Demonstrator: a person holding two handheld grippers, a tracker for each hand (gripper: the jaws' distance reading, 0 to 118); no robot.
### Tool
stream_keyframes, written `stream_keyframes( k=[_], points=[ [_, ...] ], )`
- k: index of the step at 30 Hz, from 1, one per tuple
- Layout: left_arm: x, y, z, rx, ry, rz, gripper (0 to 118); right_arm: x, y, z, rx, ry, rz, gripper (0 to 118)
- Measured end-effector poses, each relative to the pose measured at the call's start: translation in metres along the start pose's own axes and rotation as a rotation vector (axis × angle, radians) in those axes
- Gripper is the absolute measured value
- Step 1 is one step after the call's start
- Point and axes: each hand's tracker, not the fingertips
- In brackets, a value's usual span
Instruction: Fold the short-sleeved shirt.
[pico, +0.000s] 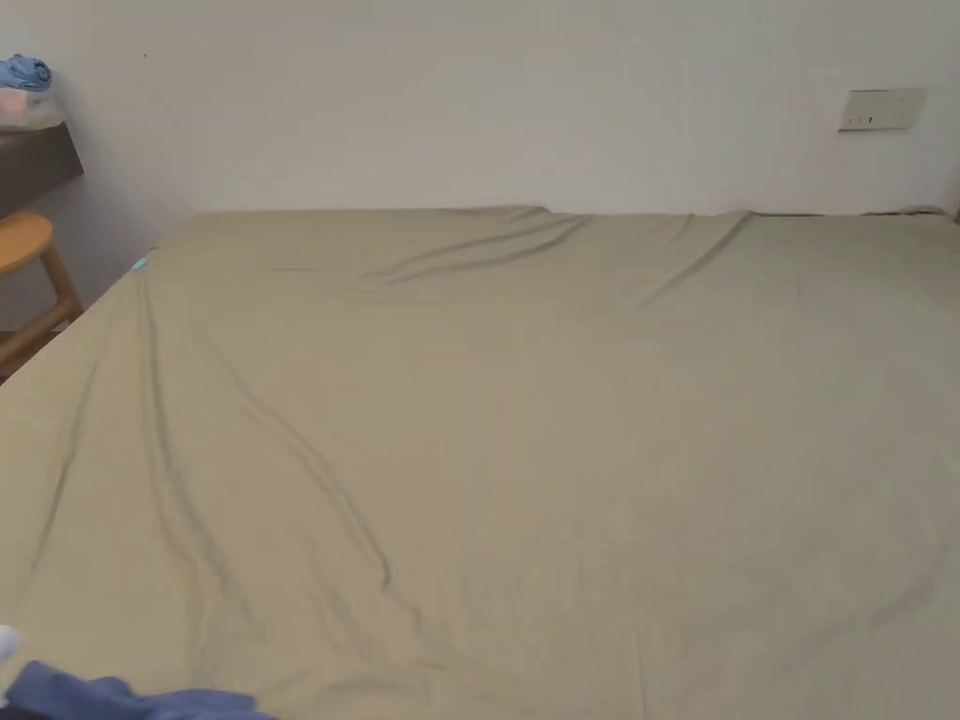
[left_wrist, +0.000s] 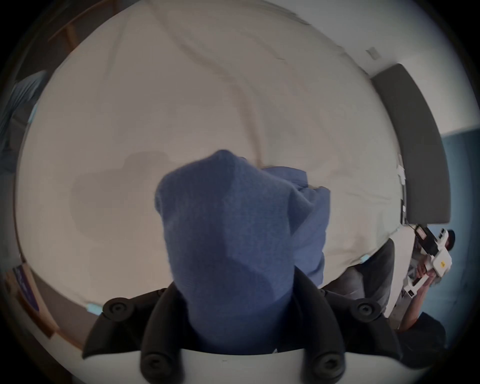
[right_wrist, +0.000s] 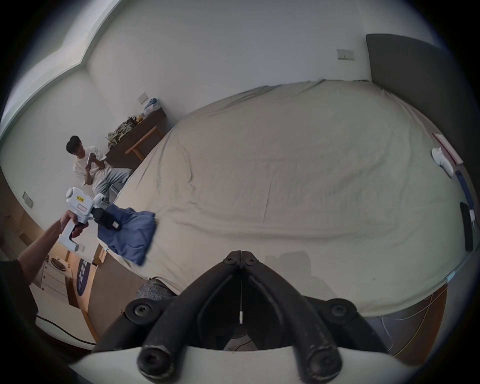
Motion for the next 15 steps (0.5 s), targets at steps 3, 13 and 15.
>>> stream_keyframes(
  k=[3,13,15],
  points=[
    [-0.03,-0.012,0.012,0.013,0.076,0.108,32,-0.004,0.001,0.006,0.014,-0.012,0.03,0],
    [-0.003,-0.032,0.018,0.018,0.412,-0.018,98,-0.023,0.0,0.012,0.034,-0.027,0.097,0],
    [-0.002,-0.03,0.052,0.15,0.443,-0.032,98,-0.026,0.003,0.02,0.077,-0.055,0.139,0]
  ],
)
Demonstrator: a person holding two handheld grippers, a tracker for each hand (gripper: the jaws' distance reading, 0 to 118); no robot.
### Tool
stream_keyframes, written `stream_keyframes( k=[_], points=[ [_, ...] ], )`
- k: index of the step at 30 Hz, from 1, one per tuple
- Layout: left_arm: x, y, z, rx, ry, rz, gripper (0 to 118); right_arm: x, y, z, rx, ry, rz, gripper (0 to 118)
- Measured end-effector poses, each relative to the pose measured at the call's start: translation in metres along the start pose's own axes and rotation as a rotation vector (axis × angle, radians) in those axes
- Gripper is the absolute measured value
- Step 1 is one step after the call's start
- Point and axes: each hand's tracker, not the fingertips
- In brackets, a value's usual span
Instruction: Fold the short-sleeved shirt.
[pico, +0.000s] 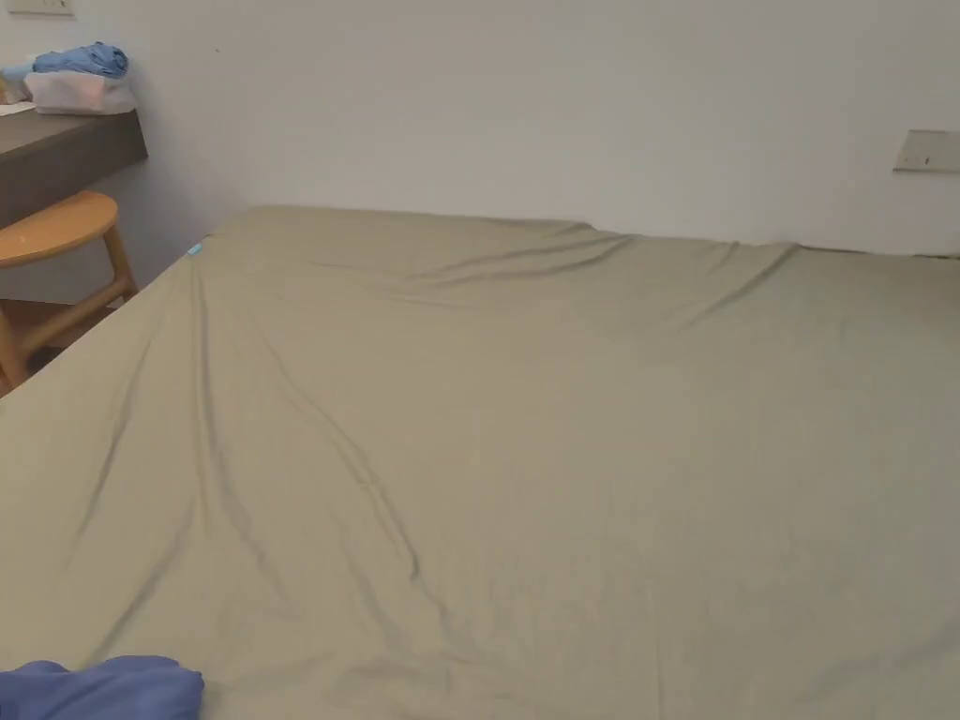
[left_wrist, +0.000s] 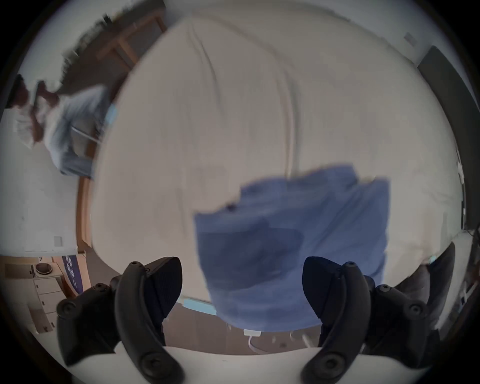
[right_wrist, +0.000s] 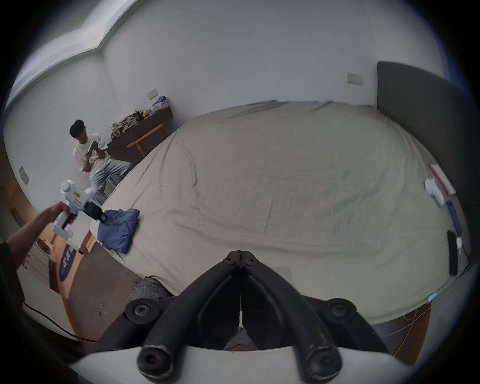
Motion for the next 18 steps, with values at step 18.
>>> stream_keyframes(
  k=[18],
  points=[
    [0.254,-0.112,0.289,1.311,-0.248,0.116,109,-0.054,0.091,0.098,0.454,-0.221,0.333,0]
  ],
)
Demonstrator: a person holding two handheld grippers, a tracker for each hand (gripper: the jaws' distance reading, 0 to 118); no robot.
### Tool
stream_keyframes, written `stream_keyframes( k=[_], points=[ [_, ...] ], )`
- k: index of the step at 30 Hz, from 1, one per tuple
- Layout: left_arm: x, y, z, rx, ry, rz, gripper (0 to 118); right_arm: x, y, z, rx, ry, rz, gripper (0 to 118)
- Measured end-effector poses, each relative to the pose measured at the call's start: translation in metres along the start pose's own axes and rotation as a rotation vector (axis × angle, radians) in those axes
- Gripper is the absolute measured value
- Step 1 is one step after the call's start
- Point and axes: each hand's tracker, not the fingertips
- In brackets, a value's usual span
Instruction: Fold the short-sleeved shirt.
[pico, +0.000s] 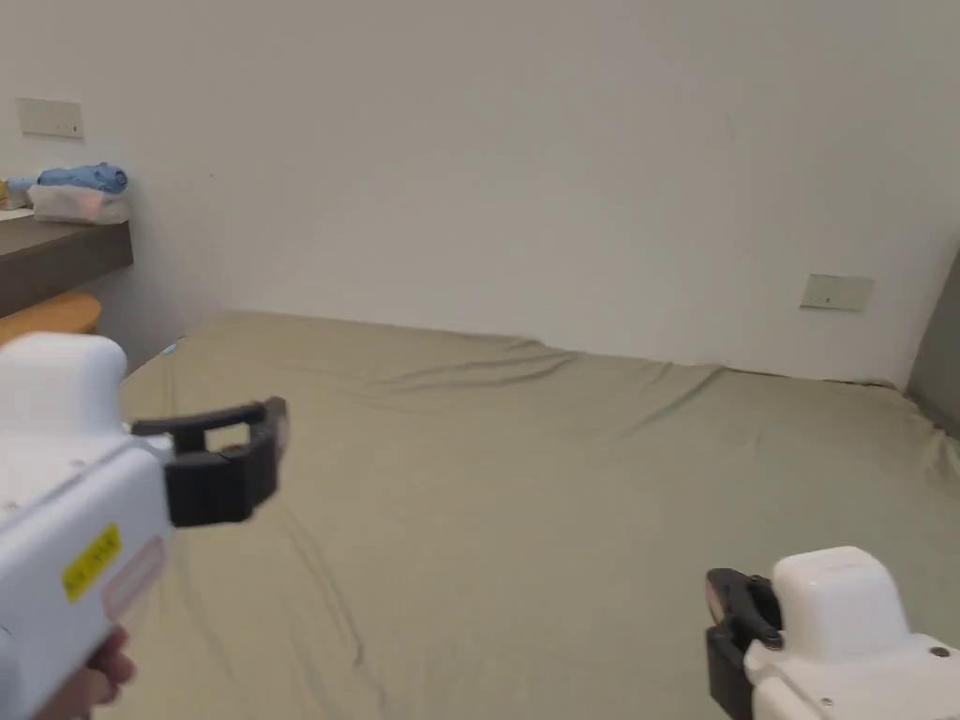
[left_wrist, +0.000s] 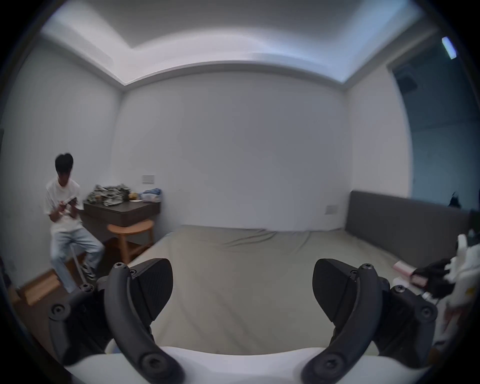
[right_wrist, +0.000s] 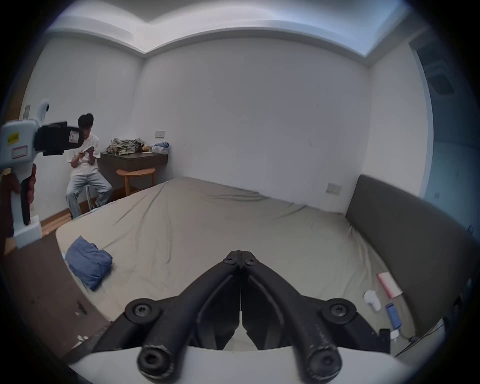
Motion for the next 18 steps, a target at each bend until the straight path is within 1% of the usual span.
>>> stream_keyframes(
  k=[2,3,5,6,7,8,9,10,11,14,16,18],
  points=[
    [0.03,-0.015,0.001,-0.001,-0.001,-0.034,109,-0.007,-0.002,0.005,0.054,-0.047,0.047,0],
    [0.045,-0.019,0.003,0.021,0.017,-0.071,109,-0.009,-0.003,0.008,0.064,-0.059,0.057,0],
    [0.073,-0.031,0.006,0.072,0.073,-0.131,109,-0.012,-0.002,0.011,0.069,-0.079,0.045,0],
    [0.081,-0.036,0.006,0.068,0.049,-0.1,111,-0.013,-0.003,0.012,0.089,-0.092,0.034,0],
    [0.087,-0.039,0.004,0.046,-0.005,-0.047,113,-0.014,-0.004,0.013,0.108,-0.1,0.035,11],
    [0.091,-0.04,-0.001,-0.008,-0.074,-0.012,113,-0.016,-0.005,0.013,0.12,-0.117,0.041,34],
    [0.094,-0.041,-0.005,-0.047,-0.123,0.008,113,-0.019,-0.005,0.014,0.126,-0.137,0.049,64],
    [0.099,-0.043,-0.009,-0.084,-0.139,0.002,113,-0.02,-0.005,0.013,0.126,-0.155,0.05,92],
    [0.104,-0.044,-0.011,-0.089,-0.115,-0.022,113,-0.02,-0.005,0.013,0.124,-0.16,0.049,98],
    [0.12,-0.047,-0.005,-0.047,0.029,-0.119,113,-0.018,-0.005,0.016,0.147,-0.164,0.035,98],
    [0.126,-0.047,-0.005,-0.046,0.061,-0.143,114,-0.017,-0.005,0.016,0.151,-0.185,0.021,98],
    [0.132,-0.043,-0.004,-0.075,0.057,-0.174,116,-0.014,-0.004,0.014,0.147,-0.203,-0.002,98]
  ],
)
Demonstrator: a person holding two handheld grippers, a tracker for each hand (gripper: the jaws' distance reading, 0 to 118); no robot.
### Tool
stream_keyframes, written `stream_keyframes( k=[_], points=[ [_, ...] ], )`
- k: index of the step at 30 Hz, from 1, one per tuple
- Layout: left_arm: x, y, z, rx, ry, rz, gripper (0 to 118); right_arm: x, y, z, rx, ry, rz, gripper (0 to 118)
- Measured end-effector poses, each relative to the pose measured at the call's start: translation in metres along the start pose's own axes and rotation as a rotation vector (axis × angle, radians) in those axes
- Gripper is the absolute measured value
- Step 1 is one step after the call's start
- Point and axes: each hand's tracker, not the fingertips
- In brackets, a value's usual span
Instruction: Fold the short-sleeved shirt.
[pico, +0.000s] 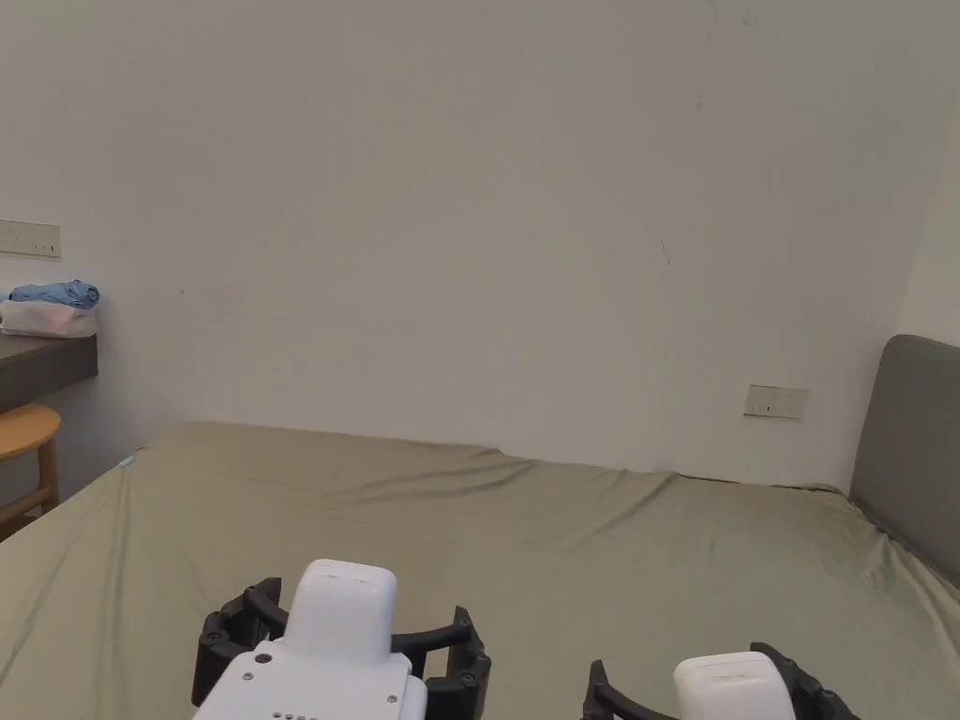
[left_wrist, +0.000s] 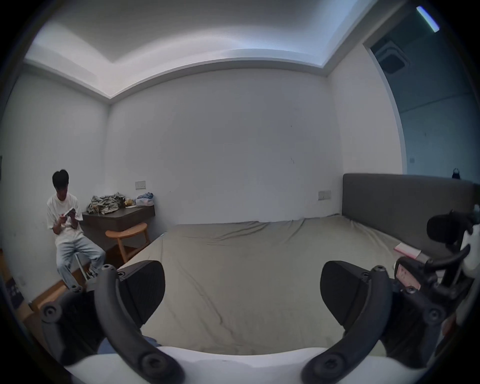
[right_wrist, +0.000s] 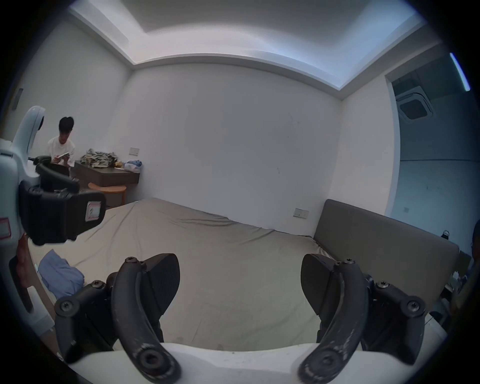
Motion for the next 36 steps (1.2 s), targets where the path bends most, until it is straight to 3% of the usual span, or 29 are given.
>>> stream_keyframes(
  k=[6,10,20,24,31,36],
  points=[
    [-0.002,-0.001,0.003,0.022,-0.03,0.004,118,0.012,0.002,-0.003,-0.065,0.08,-0.069,98],
    [-0.01,-0.002,0.004,0.003,-0.127,0.066,118,0.013,0.006,0.004,-0.036,0.014,-0.052,98],
    [-0.005,-0.002,0.008,0.019,-0.022,0.007,118,0.021,0.006,0.001,-0.034,-0.052,-0.04,98],
    [-0.018,-0.001,0.009,0.01,-0.141,0.106,118,0.025,0.007,0.002,-0.04,-0.068,-0.046,98],
    [-0.024,0.004,0.011,0.027,-0.108,0.132,118,0.033,0.013,0.006,-0.016,-0.089,-0.1,98],
    [-0.038,0.003,0.007,-0.023,-0.24,0.237,118,0.031,0.014,0.006,-0.007,-0.092,-0.086,98]
  ],
)
